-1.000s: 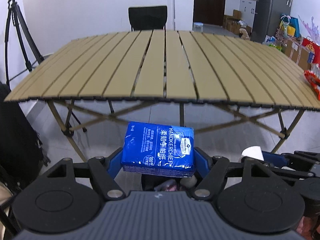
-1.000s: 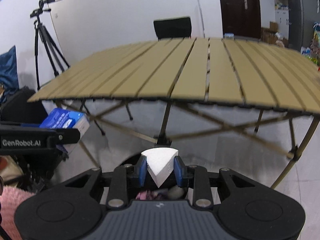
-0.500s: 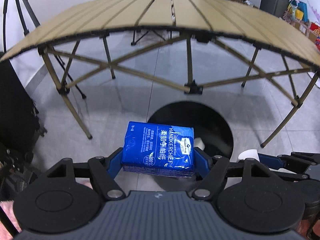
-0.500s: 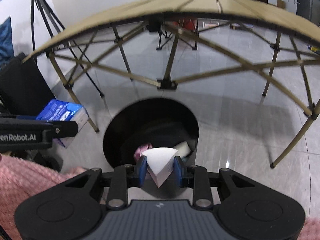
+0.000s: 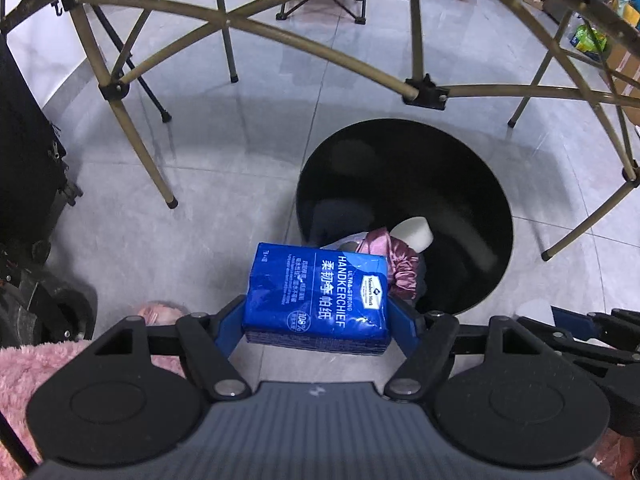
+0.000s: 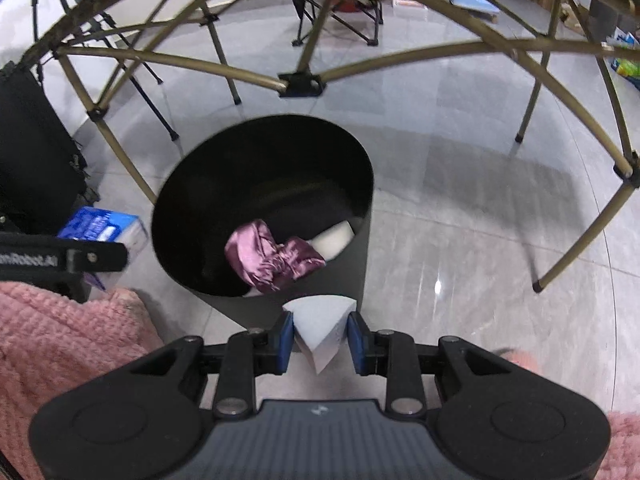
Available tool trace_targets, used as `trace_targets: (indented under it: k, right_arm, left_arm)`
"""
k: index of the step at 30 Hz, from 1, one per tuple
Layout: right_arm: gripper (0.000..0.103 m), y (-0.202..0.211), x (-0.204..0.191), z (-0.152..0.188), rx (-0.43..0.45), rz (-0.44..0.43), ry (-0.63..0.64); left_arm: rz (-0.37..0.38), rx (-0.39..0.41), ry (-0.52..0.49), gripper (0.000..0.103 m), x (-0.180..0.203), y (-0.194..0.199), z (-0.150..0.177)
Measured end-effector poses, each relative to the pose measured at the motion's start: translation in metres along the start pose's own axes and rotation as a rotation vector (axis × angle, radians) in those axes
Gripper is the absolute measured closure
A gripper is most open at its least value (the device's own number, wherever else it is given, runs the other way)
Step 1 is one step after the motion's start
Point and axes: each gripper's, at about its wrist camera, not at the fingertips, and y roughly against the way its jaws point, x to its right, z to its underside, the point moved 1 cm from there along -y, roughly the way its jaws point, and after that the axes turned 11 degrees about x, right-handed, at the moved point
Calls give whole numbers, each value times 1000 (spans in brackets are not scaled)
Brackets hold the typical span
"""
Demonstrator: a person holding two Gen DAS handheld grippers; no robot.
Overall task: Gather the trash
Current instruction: 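Lower the left tool over the bin and open it to drop the tissue pack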
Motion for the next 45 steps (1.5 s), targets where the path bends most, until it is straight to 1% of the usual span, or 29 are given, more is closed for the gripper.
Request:
trace_targets:
  k: [3,7,16,31,45]
  right_arm:
    - [75,-8,6,2,-20,11,-20]
    - [75,-16,11,3,-34,24,-36]
    - [75,-19,12,2,-31,35,-38]
    - [75,-13,42,1,-4,90,-108]
    - [75,-2,74,-4,56,160,-203]
  left_arm:
    - [-1,-17,15,30,-5,-4,-2]
    - [-23,-35,16,30,-8,-8,-2]
    - [-41,-40,1,30,-1,-13,-11]
    - [-29,-26,-47,30,37,-21,-31]
    - [-5,4,-85,30,78,-25,-49]
